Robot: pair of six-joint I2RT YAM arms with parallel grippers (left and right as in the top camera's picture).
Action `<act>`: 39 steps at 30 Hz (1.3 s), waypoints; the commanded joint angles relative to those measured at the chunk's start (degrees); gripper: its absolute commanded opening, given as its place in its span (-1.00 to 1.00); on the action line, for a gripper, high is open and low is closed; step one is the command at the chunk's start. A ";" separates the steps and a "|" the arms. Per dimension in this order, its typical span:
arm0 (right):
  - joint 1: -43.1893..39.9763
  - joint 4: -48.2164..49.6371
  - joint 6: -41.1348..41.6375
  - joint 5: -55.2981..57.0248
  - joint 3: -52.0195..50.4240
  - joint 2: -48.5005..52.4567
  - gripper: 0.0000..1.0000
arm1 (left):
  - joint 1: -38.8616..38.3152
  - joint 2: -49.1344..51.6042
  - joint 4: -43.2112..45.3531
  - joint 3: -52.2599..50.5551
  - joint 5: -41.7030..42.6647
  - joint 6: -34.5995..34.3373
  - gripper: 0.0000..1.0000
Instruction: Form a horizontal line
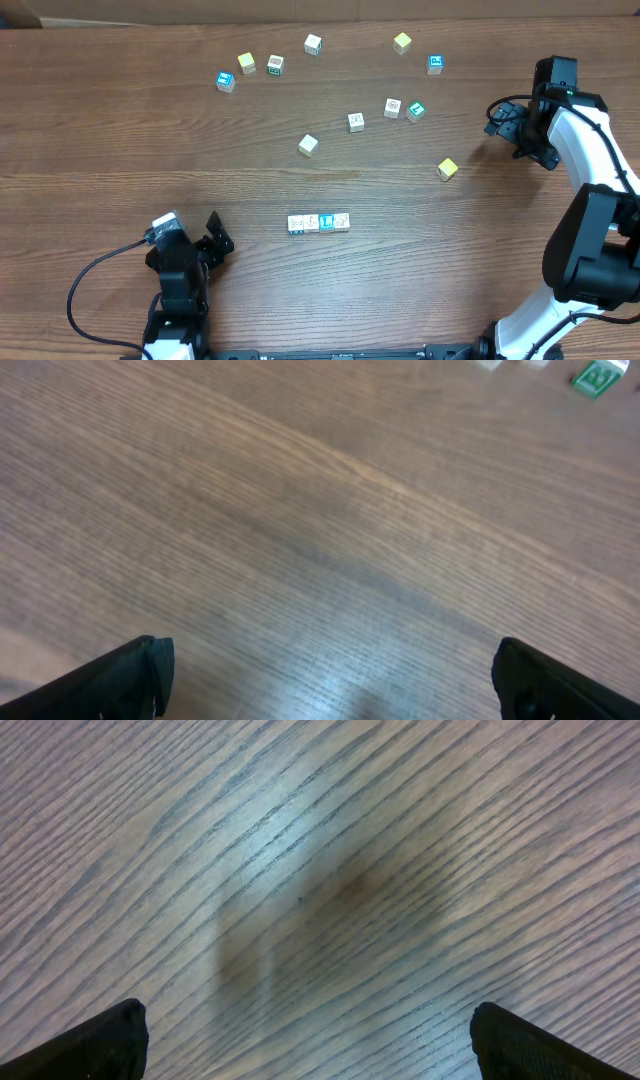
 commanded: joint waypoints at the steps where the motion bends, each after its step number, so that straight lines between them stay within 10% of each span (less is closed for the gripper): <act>1: 0.00 0.22 -0.07 0.17 1.20 -1.22 1.00 | -0.11 -4.74 -3.82 -0.20 -0.33 -0.17 0.99; 12: 0.00 0.22 -0.07 0.15 1.20 -1.22 1.00 | -0.11 -18.51 -16.72 -0.20 -0.57 -0.17 0.99; 39: 0.00 0.24 -0.07 0.15 1.20 -1.22 1.00 | -2.47 -47.65 -18.67 -0.11 10.16 25.94 0.99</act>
